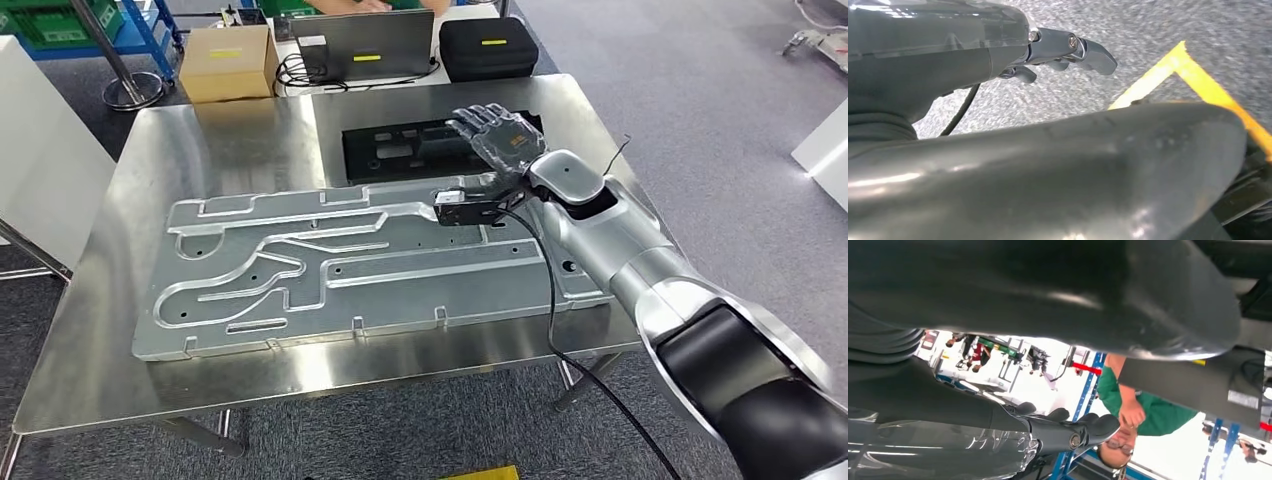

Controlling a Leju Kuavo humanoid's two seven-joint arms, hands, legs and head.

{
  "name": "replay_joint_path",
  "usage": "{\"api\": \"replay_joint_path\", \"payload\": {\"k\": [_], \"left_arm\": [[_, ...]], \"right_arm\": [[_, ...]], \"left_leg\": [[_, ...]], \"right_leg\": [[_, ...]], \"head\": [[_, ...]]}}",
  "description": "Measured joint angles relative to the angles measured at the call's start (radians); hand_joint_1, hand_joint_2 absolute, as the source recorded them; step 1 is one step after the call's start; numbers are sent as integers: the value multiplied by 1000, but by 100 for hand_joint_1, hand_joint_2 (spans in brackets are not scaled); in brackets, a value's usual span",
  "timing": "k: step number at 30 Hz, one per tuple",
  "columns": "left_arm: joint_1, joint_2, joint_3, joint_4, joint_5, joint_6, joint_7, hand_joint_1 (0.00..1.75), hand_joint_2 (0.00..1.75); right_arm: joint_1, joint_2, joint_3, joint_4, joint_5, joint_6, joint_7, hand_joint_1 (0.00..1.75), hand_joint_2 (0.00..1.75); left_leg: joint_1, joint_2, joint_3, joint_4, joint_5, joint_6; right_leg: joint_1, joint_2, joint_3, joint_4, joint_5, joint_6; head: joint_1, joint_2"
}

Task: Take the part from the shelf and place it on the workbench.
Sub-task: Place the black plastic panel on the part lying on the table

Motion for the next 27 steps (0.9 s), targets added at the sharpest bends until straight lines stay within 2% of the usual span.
{"api": "replay_joint_path", "payload": {"k": [1, 2, 3, 4, 5, 6, 7, 8, 9, 10, 12, 13, 14, 15, 16, 17, 18, 19, 21, 22, 23, 24, 25, 27], "left_arm": [[0, 1, 0, 0, 2, -1, 2, 0, 0], [1, 1, 0, 0, 4, -4, 5, 0, 0], [2, 1, 0, 0, 6, -8, 7, 0, 0], [4, 2, 0, 0, 8, -12, 8, 0, 0], [8, 2, 1, 0, 10, -15, 8, 0, 0], [11, 3, 1, 0, 10, -17, 8, 0, 0], [14, 4, 1, 0, 11, -18, 8, 0, 0], [14, 4, 2, 0, 11, -19, 8, 0, 0], [14, 5, 2, 0, 12, -20, 7, 0, 0], [14, 5, 2, 0, 13, -21, 7, 0, 0], [17, 6, 2, 0, 14, -25, 6, 0, 0], [19, 7, 3, 0, 14, -28, 6, 0, 0], [22, 8, 3, 0, 14, -31, 6, 0, 0], [25, 9, 4, 0, 14, -34, 6, 0, 0], [27, 10, 4, 0, 14, -36, 6, 0, 0], [28, 11, 4, 0, 14, -37, 5, 0, 0], [29, 12, 5, 0, 16, -37, 4, 0, 0], [29, 13, 6, 0, 18, -36, 3, 0, 0], [30, 14, 8, 0, 23, -33, 0, 0, 0], [32, 15, 10, 0, 26, -32, -1, 0, 0], [33, 16, 13, 0, 28, -31, -1, 0, 0], [36, 18, 17, 0, 30, -31, -1, 0, 0], [41, 20, 21, 0, 33, -31, 0, 0, 0], [53, 26, 26, 0, 39, -30, 3, 0, 0]], "right_arm": [[0, -2, 0, 0, 7, -4, 3, 0, 0], [-2, -2, -1, -1, 17, -9, 8, 0, 0], [-4, -2, -1, -2, 26, -14, 14, 0, 0], [-6, -3, -3, -4, 36, -19, 18, 0, 0], [-7, -3, -5, -5, 44, -21, 21, 0, 0], [-6, -3, -9, -5, 50, -22, 21, 0, 0], [-5, -2, -12, -6, 57, -23, 21, 0, 0], [-5, 0, -16, -6, 68, -25, 26, 0, 0], [-4, 3, -18, -6, 84, -32, 35, 0, 0], [-5, 6, -21, -6, 103, -39, 47, 0, 0], [-5, 16, -29, -6, 135, -49, 69, 0, 0], [-6, 23, -39, -6, 143, -50, 73, 0, 0], [-9, 32, -54, -6, 147, -50, 74, 0, 0], [-14, 42, -73, -6, 147, -49, 72, 0, 0], [-24, 52, -96, -6, 144, -49, 69, 0, 0], [-38, 62, -120, -7, 137, -50, 65, 0, 0], [-53, 72, -145, -10, 128, -51, 59, 0, 0], [-65, 79, -172, -16, 116, -55, 52, 0, 0], [-69, 88, -228, -35, 91, -70, 42, 0, 0], [-56, 89, -258, -50, 81, -82, 40, 0, 0], [-34, 89, -287, -68, 74, -95, 40, 0, 0], [-3, 89, -317, -94, 70, -108, 39, 0, 0], [37, 88, -351, -128, 66, -125, 40, 0, 0], [129, 84, -424, -206, 63, -156, 41, 0, 0]], "left_leg": [[6, -4, 43, -54, 22, -6], [10, -15, 91, -121, 28, -12], [14, -26, 127, -178, 23, -10], [15, -36, 150, -218, 14, -5], [13, -40, 155, -231, 8, 5], [13, -36, 149, -232, 11, 19], [12, -31, 146, -234, 16, 31], [12, -27, 141, -236, 23, 44], [11, -23, 135, -238, 31, 56], [9, -19, 126, -239, 39, 65], [2, -8, 107, -238, 53, 75], [-2, -1, 97, -238, 61, 77], [-6, 7, 87, -237, 68, 79], [-11, 16, 78, -236, 75, 79], [-16, 25, 69, -236, 82, 79], [-20, 35, 62, -235, 89, 78], [-23, 45, 57, -235, 97, 75], [-23, 56, 55, -238, 105, 71], [-19, 77, 54, -251, 126, 59], [-16, 83, 53, -259, 132, 53], [-15, 81, 51, -261, 125, 46], [-14, 72, 46, -248, 98, 40], [-12, 61, 38, -213, 49, 34], [-8, 45, 23, -91, -56, 26]], "right_leg": [[-4, 1, -12, 8, 5, 6], [-6, 4, -26, 19, 8, 12], [-8, 8, -37, 30, 10, 19], [-7, 12, -46, 38, 13, 27], [-7, 16, -53, 43, 18, 35], [-8, 20, -56, 44, 23, 43], [-10, 23, -61, 46, 21, 49], [-13, 27, -68, 58, 6, 53], [-15, 32, -81, 88, -24, 54], [-16, 38, -98, 140, -68, 54], [-15, 49, -133, 272, -148, 53], [-14, 53, -139, 318, -162, 51], [-13, 54, -131, 331, -155, 48], [-10, 54, -107, 311, -134, 42], [-6, 51, -67, 260, -108, 34], [1, 42, -21, 191, -95, 23], [7, 33, 18, 124, -92, 15], [12, 27, 44, 73, -92, 8], [19, 33, 52, 30, -85, -1], [18, 42, 47, 20, -68, -6], [16, 51, 42, 9, -51, -11], [12, 59, 35, 0, -33, -15], [8, 67, 24, -7, -15, -18], [5, 84, -7, -8, 12, -20]], "head": [[0, 0], [0, 0], [0, 0], [1, 0], [1, 0], [2, 0], [2, 0], [2, 0], [2, 0], [2, 0], [2, 0], [2, 0], [2, 0], [2, 0], [2, 0], [2, 0], [2, 0], [2, 0], [2, 0], [2, 0], [2, 0], [2, 0], [2, 0], [2, 0]]}}
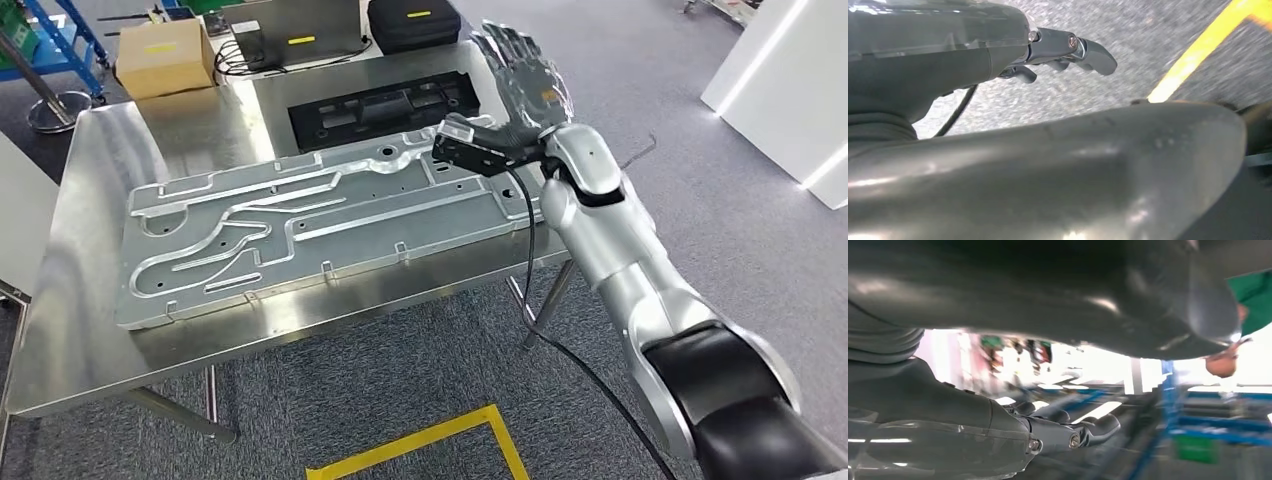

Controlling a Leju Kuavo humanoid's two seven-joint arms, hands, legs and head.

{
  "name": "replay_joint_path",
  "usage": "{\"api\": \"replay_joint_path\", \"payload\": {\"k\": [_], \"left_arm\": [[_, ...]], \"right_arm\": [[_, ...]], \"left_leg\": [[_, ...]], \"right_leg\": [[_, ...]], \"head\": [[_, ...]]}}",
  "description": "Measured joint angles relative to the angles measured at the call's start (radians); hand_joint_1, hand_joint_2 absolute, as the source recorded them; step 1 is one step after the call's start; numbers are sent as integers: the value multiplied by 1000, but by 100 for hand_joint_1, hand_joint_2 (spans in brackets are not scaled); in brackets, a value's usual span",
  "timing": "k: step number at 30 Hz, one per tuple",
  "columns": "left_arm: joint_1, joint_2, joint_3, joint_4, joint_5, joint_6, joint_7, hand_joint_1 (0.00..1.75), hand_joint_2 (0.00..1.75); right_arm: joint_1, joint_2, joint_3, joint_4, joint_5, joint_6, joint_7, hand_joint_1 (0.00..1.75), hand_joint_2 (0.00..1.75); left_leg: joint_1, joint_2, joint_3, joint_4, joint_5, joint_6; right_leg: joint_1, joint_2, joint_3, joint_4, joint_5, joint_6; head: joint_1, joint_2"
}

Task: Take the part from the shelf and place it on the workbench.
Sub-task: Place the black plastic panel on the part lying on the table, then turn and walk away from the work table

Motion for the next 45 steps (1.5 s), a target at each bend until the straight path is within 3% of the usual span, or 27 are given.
{"api": "replay_joint_path", "payload": {"k": [1, 2, 3, 5, 7, 9, 11, 12, 15, 16, 17, 18, 20, 22, 24, 26, 27, 29, 31, 32, 33, 34, 37, 39, 41, 43, 45], "left_arm": [[7, 3, 2, 0, 2, 1, 1, 0, 0], [11, 7, 4, 0, 4, 2, 0, 0, 0], [15, 10, 6, 0, 4, 5, -1, 0, 0], [18, 16, 9, 0, 7, 11, -3, 0, 0], [17, 22, 15, 0, 10, 15, -4, 0, 0], [15, 24, 20, -1, 13, 16, -4, 0, 0], [14, 24, 23, -1, 14, 17, -5, 0, 0], [14, 25, 24, -1, 16, 18, -6, 0, 0], [14, 25, 25, -1, 22, 28, -14, 0, 0], [15, 25, 25, -1, 23, 31, -16, 0, 0], [15, 25, 26, -1, 23, 35, -19, 0, 0], [15, 25, 26, -1, 23, 39, -22, 0, 0], [15, 25, 26, -1, 23, 47, -26, 0, 0], [15, 25, 26, -1, 23, 53, -28, 0, 0], [12, 24, 26, -1, 21, 53, -31, 0, 0], [12, 23, 26, -1, 17, 54, -29, 0, 0], [14, 23, 26, -1, 15, 54, -27, 0, 0], [21, 23, 26, -1, 11, 56, -21, 0, 0], [27, 23, 26, -1, 6, 59, -16, 0, 0], [30, 23, 26, -1, 3, 61, -15, 0, 0], [31, 23, 26, -1, 1, 64, -14, 0, 0], [32, 23, 25, -1, -2, 67, -13, 0, 0], [26, 24, 22, -1, -11, 72, -12, 0, 0], [18, 24, 21, -2, -17, 74, -7, 0, 0], [16, 25, 20, -2, -19, 75, -2, 0, 0], [16, 25, 20, -2, -20, 76, 1, 0, 0], [14, 24, 20, -2, -20, 76, 1, 0, 0]], "right_arm": [[49, -3, -37, -40, 2, -12, 1, 0, 0], [94, -5, -71, -76, 6, -18, 3, 0, 0], [136, -8, -106, -112, 11, -22, 4, 0, 0], [206, -10, -169, -178, 18, -24, 5, 0, 0], [256, -11, -224, -234, 19, -27, 5, 0, 0], [287, -12, -263, -276, 20, -31, 4, 0, 0], [311, -12, -288, -304, 18, -36, 3, 0, 0], [327, -9, -302, -319, 10, -40, 1, 0, 0], [424, 18, -374, -382, -65, -64, -34, 0, 0], [477, 32, -407, -407, -109, -75, -59, 0, 0], [539, 48, -442, -431, -158, -83, -89, 0, 0], [604, 62, -477, -452, -208, -88, -123, 0, 0], [724, 89, -537, -483, -284, -94, -190, 0, 0], [806, 112, -577, -500, -310, -100, -232, 0, 0], [859, 128, -600, -510, -333, -79, -238, 0, 0], [908, 135, -621, -510, -386, -37, -237, 0, 0], [932, 135, -630, -503, -418, -22, -247, 0, 0], [968, 135, -650, -467, -469, -11, -282, 0, 0], [993, 134, -670, -402, -491, -6, -318, 0, 0], [1000, 133, -681, -360, -494, -4, -332, 0, 0], [1002, 132, -692, -306, -497, -3, -346, 0, 0], [996, 132, -704, -241, -498, -4, -358, 0, 0], [957, 132, -736, -13, -502, -17, -376, 0, 0], [927, 132, -755, 140, -503, -31, -361, 0, 0], [904, 133, -766, 259, -500, -41, -344, 0, 0], [889, 142, -772, 334, -496, -46, -339, 0, 0], [878, 155, -783, 393, -494, -48, -336, 0, 0]], "left_leg": [[2, -2, -2, 60, -25, -3], [4, -2, 6, 96, -23, -5], [5, -3, 28, 99, -1, -6], [4, -7, 114, 13, 36, -1], [1, -15, 209, -121, 15, 8], [-6, -16, 244, -182, -6, 17], [-4, -6, 231, -189, 14, 32], [-2, 1, 223, -193, 27, 41], [0, 16, 184, -198, 67, 57], [0, 17, 169, -197, 78, 56], [1, 17, 155, -197, 87, 53], [2, 16, 140, -195, 96, 50], [4, 14, 111, -189, 111, 40], [2, 15, 90, -178, 123, 26], [1, 18, 81, -173, 137, 11], [7, 16, 77, -172, 146, -3], [9, 11, 70, -160, 132, -8], [12, -2, 39, -74, 57, -13], [12, -11, -2, 58, -23, -15], [12, -14, -9, 102, -38, -14], [11, -14, 1, 112, -34, -13], [10, -13, 32, 81, -15, -9], [-6, 25, 173, -121, 36, 13], [-16, 47, 202, -182, 35, 26], [-15, 32, 198, -195, 45, 36], [-8, 13, 196, -206, 60, 46], [-6, -6, 186, -210, 72, 52]], "right_leg": [[-1, 9, -18, 2, 13, 1], [-2, 17, -36, 5, 25, 2], [-3, 24, -54, 10, 36, 4], [-4, 37, -89, 23, 54, 11], [-3, 45, -111, 34, 69, 20], [-2, 49, -119, 35, 87, 32], [-4, 48, -126, 34, 94, 44], [-6, 39, -133, 49, 70, 50], [-10, 3, -172, 208, -87, 69], [-13, -1, -180, 271, -118, 75], [-15, -3, -178, 314, -122, 80], [-19, -5, -162, 327, -103, 84], [-26, -7, -84, 260, -58, 88], [-26, -8, 32, 117, -78, 79], [-18, -9, 87, 32, -110, 60], [-13, -16, 82, 23, -101, 38], [-13, -23, 79, 21, -95, 28], [-12, -36, 67, 20, -81, 10], [-6, -48, 50, 21, -70, 2], [-3, -55, 42, 23, -65, 1], [0, -63, 34, 25, -62, 0], [2, -71, 28, 27, -59, 0], [7, -97, 23, 33, -55, 5], [9, -120, 24, 34, -52, 13], [8, -136, 25, 36, -51, 22], [4, -101, 10, 73, -83, 34], [-3, -46, -38, 182, -153, 44]], "head": [[0, 0], [0, 0], [0, 0], [0, 0], [0, 0], [0, 0], [0, 0], [0, 0], [0, 0], [0, 0], [0, 0], [0, 0], [0, 0], [0, 0], [0, 0], [0, 0], [0, 0], [0, 0], [0, 0], [0, 0], [0, 0], [0, 0], [0, 0], [0, 0], [0, 0], [0, 0], [0, 0]]}}
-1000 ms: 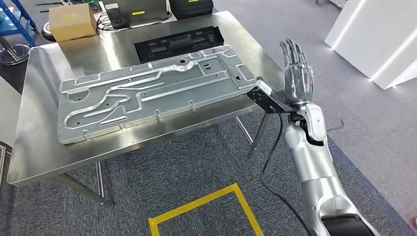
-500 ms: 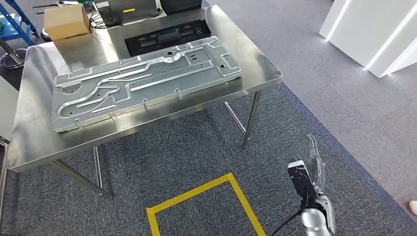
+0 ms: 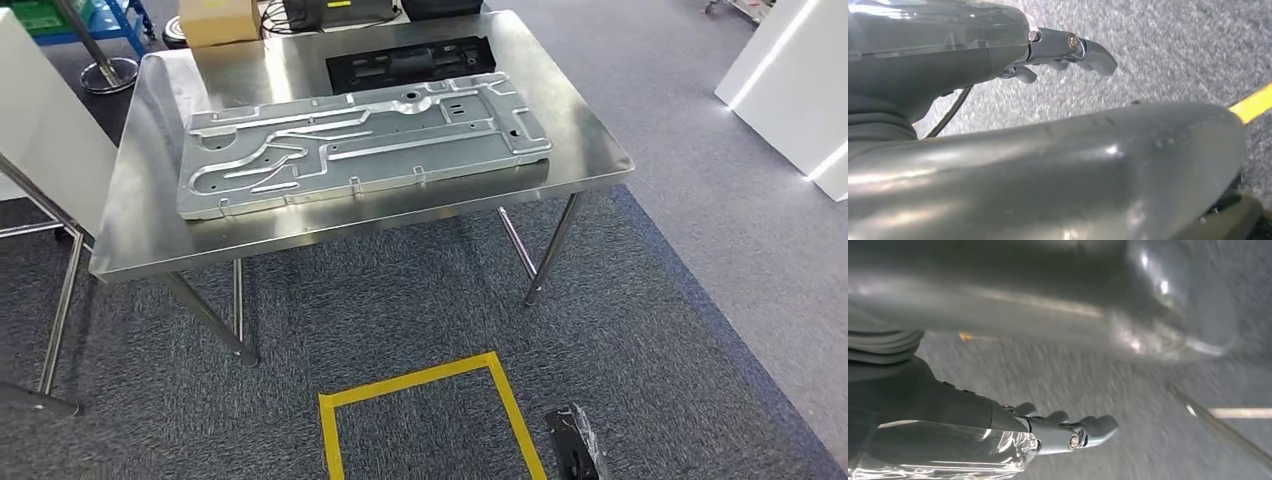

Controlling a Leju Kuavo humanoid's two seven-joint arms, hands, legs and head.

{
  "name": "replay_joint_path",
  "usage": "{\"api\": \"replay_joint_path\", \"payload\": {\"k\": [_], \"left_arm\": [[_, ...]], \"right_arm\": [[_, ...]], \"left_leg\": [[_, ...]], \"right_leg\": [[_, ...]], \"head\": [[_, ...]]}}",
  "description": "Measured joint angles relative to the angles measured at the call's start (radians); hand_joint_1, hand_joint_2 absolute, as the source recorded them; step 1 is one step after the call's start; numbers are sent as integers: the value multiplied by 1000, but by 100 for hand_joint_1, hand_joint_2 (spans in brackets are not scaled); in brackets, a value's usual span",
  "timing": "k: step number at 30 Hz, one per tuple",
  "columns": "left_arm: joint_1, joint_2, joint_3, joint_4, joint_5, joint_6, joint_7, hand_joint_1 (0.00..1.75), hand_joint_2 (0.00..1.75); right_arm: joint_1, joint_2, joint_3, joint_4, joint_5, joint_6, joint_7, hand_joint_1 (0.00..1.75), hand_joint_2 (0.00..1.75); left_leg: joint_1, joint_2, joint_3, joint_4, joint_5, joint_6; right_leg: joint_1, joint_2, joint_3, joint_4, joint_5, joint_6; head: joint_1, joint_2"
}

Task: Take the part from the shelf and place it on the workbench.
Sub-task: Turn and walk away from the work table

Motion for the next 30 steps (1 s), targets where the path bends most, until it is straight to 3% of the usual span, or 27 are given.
{"api": "replay_joint_path", "payload": {"k": [2, 3, 5, 7, 9, 11, 13, 15, 17, 18, 19, 20, 22, 24, 26, 28, 30], "left_arm": [[0, -1, 0, 0, 0, 0, 0, 0, 0], [2, -2, 0, 0, 0, 0, 0, 0, 0], [5, -2, 0, 0, 0, 0, 0, 0, 0], [2, -2, 0, 0, 0, 0, 0, 0, 0], [-1, -2, -1, 0, 0, 0, 0, 0, 0], [1, -2, -3, 0, 0, 2, 0, 0, 0], [6, -1, -3, 0, 1, 5, 2, 0, 0], [7, -2, -3, 0, 3, 10, 4, 0, 0], [10, -2, -3, 0, 4, 15, 5, 0, 0], [13, -2, -3, 0, 4, 16, 7, 0, 0], [18, -2, -3, 0, 3, 16, 11, 0, 0], [21, -2, -3, 0, 3, 16, 15, 0, 0], [23, 1, -3, 0, 2, 16, 20, 0, 0], [20, 4, -3, 0, 1, 18, 20, 0, 0], [22, 6, -3, 0, 1, 20, 20, 0, 0], [24, 8, -3, 0, 4, 20, 21, 0, 0], [18, 8, -3, 0, 8, 15, 27, 0, 0]], "right_arm": [[-3, 10, -9, 45, 0, 0, 2, 0, 0], [-4, 14, -12, 60, 0, 0, 2, 0, 0], [-9, 20, -14, 79, 0, -1, 3, 0, 0], [-18, 22, -17, 97, 0, -1, 2, 0, 0], [-24, 22, -21, 115, 1, 0, 10, 0, 0], [-25, 22, -25, 130, 6, 15, 53, 0, 0], [-26, 16, -26, 150, 13, 48, 128, 0, 0], [-16, 3, -27, 175, 14, 84, 195, 0, 0], [5, -11, -31, 198, 10, 110, 238, 0, 0], [15, -15, -33, 208, 6, 120, 255, 0, 0], [21, -19, -36, 216, 2, 130, 273, 0, 0], [25, -21, -40, 224, -1, 140, 292, 0, 0], [30, -23, -47, 235, 0, 161, 337, 0, 0], [34, -23, -52, 245, 10, 176, 382, 0, 0], [35, -23, -55, 252, 27, 185, 428, 0, 0], [38, -23, -55, 257, 45, 196, 475, 0, 0], [42, -22, -55, 264, 63, 210, 526, 0, 0]], "left_leg": [[1, -24, -12, 3, 7, -1], [2, -36, -17, 6, 10, -4], [5, -58, -25, 15, 11, -10], [7, -80, -39, 34, 8, -20], [8, -102, -56, 48, 9, -36], [12, -120, -64, 48, 15, -50], [13, -98, -79, 73, -3, -59], [13, -52, -121, 172, -65, -64], [13, -33, -173, 297, -125, -68], [14, -30, -181, 327, -132, -69], [14, -27, -171, 318, -121, -68], [13, -21, -142, 272, -95, -64], [6, -3, -61, 133, -44, -50], [-3, 10, -20, 55, -29, -38], [-5, 9, -19, 44, -28, -30], [1, 7, -15, 29, -15, -20], [6, 3, -15, 20, -2, -11]], "right_leg": [[-7, 18, -48, 114, -47, 7], [-10, 20, -54, 131, -45, 10], [-17, 27, -20, 70, 4, 15], [-26, 69, 41, -55, 52, 18], [-27, 98, 68, -119, 65, 14], [-23, 80, 66, -122, 67, 1], [-23, 58, 67, -128, 74, -15], [-20, 30, 66, -132, 76, -27], [-14, -3, 65, -131, 75, -32], [-11, -18, 65, -130, 74, -33], [-9, -30, 65, -130, 73, -33], [-7, -40, 66, -129, 72, -33], [-4, -54, 68, -129, 69, -29], [-2, -62, 69, -128, 68, -19], [-2, -68, 72, -130, 71, -9], [-4, -49, 71, -122, 59, 1], [-7, -8, 41, -46, -2, 9]], "head": [[0, 0], [0, 0], [0, 0], [0, 0], [0, 0], [0, 0], [0, 0], [0, 0], [0, 0], [0, 0], [0, 0], [0, 0], [0, 0], [0, 0], [0, 0], [0, 0], [0, 0]]}}
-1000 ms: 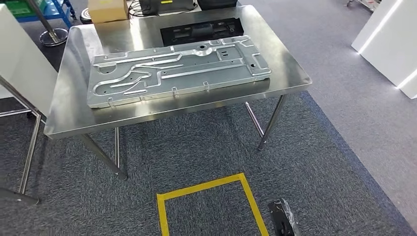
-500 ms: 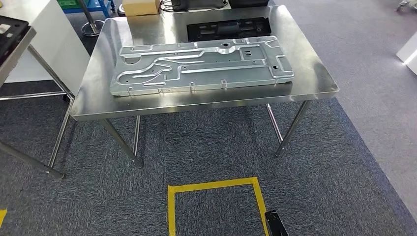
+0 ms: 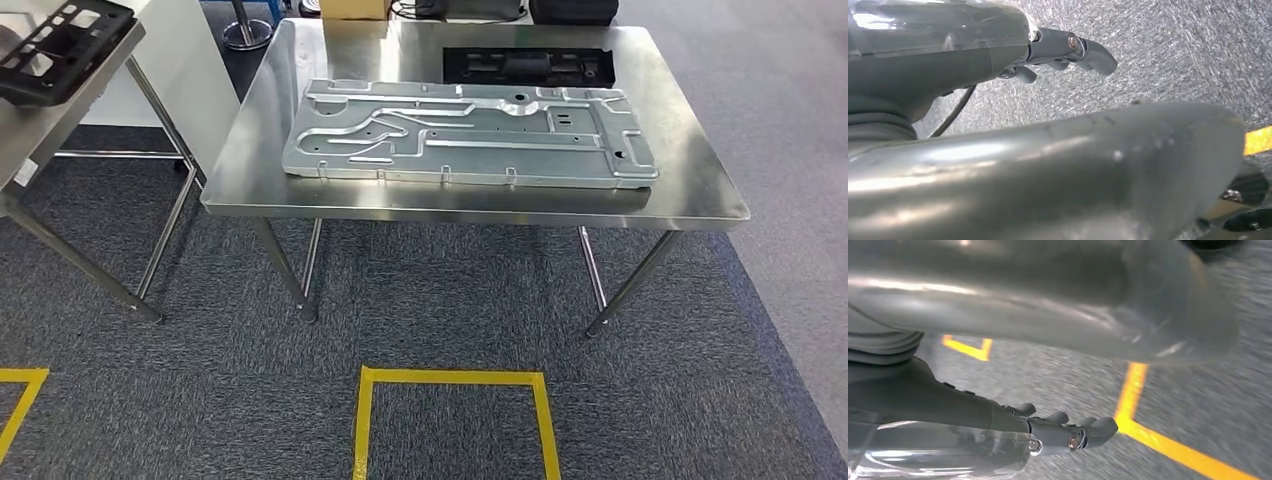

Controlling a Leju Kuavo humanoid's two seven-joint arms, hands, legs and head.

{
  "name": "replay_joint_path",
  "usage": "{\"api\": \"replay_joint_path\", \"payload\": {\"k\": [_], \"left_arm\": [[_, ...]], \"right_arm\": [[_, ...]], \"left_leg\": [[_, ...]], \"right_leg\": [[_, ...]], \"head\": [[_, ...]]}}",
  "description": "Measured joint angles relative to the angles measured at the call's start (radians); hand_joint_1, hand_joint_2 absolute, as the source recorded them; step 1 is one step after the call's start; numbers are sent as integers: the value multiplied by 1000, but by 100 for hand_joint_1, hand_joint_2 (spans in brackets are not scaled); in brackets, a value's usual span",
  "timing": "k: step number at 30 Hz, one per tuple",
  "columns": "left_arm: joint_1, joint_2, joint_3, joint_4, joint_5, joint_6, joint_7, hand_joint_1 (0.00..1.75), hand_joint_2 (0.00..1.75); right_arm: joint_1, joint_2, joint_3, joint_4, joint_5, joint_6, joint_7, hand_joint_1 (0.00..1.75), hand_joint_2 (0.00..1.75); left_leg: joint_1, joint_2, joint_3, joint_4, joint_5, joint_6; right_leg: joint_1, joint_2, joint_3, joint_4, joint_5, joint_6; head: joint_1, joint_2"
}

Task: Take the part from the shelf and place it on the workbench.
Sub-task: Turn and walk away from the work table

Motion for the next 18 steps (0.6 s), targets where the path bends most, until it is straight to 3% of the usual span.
{"api": "replay_joint_path", "payload": {"k": [2, 3, 4, 5, 6, 8, 9, 12, 14, 17, 18], "left_arm": [[-5, 0, 0, 0, 1, -8, 8, 0, 0], [-5, -1, 0, 0, -1, -11, 12, 0, 0], [-5, -1, 0, 0, -3, -13, 18, 0, 0], [-5, 0, 0, 0, -6, -15, 23, 0, 0], [-5, 0, 0, 0, -7, -16, 28, 0, 0], [-6, 0, 0, 0, -10, -18, 34, 0, 0], [-7, 0, 0, 0, -12, -18, 35, 0, 0], [-9, 3, -1, 0, -19, -18, 38, 0, 0], [-10, 6, -2, 0, -22, -16, 40, 0, 0], [-15, 9, -3, 0, -26, -12, 41, 0, 0], [-17, 11, -4, 0, -28, -11, 42, 0, 0]], "right_arm": [[5, 2, 0, 7, 9, 11, 41, 0, 0], [8, 2, 0, 9, 10, 13, 54, 0, 0], [11, 3, 0, 10, 11, 13, 63, 0, 0], [13, 3, 0, 11, 11, 11, 69, 0, 0], [14, 4, 0, 12, 11, 8, 72, 0, 0], [14, 4, 0, 13, 14, 0, 73, 0, 0], [14, 4, 0, 14, 16, -3, 73, 0, 0], [13, 4, 0, 15, 25, -8, 72, 0, 0], [12, 2, 1, 17, 34, -13, 71, 0, 0], [12, -7, 1, 19, 38, -17, 58, 0, 0], [12, -10, 1, 20, 39, -15, 52, 0, 0]], "left_leg": [[-1, -7, -9, 3, 4, 3], [-1, -10, -13, 6, 5, 3], [-1, -13, -16, 9, 6, 2], [0, -17, -19, 14, 6, 1], [0, -20, -23, 20, 6, -1], [-3, -27, -33, 33, 6, -10], [-4, -29, -39, 38, 8, -17], [-3, -33, -48, 40, 17, -38], [0, -32, -65, 74, -21, -47], [3, -29, -116, 245, -150, -57], [3, -29, -123, 293, -178, -57]], "right_leg": [[-2, 24, -53, 128, -69, 4], [-2, 27, -69, 169, -80, 6], [-3, 28, -68, 175, -71, 8], [-5, 28, -48, 138, -43, 9], [-8, 29, -15, 74, -6, 9], [-11, 37, 39, -42, 40, 6], [-10, 40, 47, -68, 48, 2], [-7, 36, 35, -73, 63, -20], [-8, 30, 21, -78, 79, -37], [-5, 22, -14, -78, 106, -47], [-2, 20, -27, -78, 115, -47]], "head": [[0, 0], [0, 0], [0, 0], [0, 0], [0, 0], [0, 0], [0, 0], [0, 0], [0, 0], [0, 0], [0, 0]]}}
